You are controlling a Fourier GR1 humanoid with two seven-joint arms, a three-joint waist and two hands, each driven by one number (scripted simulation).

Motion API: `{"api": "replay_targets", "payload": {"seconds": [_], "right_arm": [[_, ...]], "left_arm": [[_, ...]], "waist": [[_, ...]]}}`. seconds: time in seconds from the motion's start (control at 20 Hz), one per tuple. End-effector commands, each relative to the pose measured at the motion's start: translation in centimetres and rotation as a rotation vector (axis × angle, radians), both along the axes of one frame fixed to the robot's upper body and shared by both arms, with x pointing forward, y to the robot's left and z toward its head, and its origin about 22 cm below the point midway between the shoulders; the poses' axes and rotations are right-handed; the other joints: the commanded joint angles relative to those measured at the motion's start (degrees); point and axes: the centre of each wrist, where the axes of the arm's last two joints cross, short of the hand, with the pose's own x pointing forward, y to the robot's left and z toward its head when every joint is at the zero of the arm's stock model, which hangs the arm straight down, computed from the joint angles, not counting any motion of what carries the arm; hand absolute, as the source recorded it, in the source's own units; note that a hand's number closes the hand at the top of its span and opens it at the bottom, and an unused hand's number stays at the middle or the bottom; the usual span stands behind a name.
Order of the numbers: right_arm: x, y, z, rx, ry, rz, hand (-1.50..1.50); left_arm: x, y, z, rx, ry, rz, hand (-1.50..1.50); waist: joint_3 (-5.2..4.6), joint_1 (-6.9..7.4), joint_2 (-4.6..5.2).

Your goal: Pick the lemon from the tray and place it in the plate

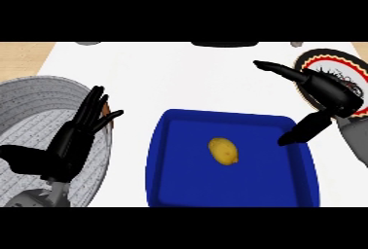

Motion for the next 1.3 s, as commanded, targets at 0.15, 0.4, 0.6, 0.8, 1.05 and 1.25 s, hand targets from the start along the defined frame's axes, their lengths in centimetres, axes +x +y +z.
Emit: {"api": "replay_targets", "payload": {"seconds": [0.15,0.4,0.6,0.8,1.05,1.25], "right_arm": [[-0.1,2.5,0.3,-0.269,0.011,0.068,-1.50],[-0.7,5.9,-1.6,-0.318,0.023,0.103,-1.50],[-0.9,6.9,-2.1,-0.371,0.009,0.076,-1.50],[-1.5,8.6,-4.7,-0.425,0.058,0.075,-1.50],[-3.0,10.3,-5.8,-0.425,0.111,0.128,-1.50],[-3.3,11.0,-6.3,-0.439,0.097,0.127,-1.50]], "left_arm": [[-3.0,1.2,-7.0,0.059,0.370,0.092,0.00],[-2.8,0.9,-7.0,0.050,0.375,0.103,0.00],[-2.7,1.4,-7.3,0.047,0.392,0.114,0.00],[-2.5,1.9,-6.7,0.037,0.377,0.112,0.00],[-2.8,2.3,-6.8,0.055,0.400,0.128,0.00],[-3.2,1.8,-7.1,0.065,0.390,0.108,0.00]], "waist": [[-2.05,-0.99,0.66],[-1.99,-1.60,0.71],[-2.01,-2.53,0.85],[-1.97,-1.70,1.17],[-1.97,-3.01,0.61],[-1.94,-2.94,0.68]]}}
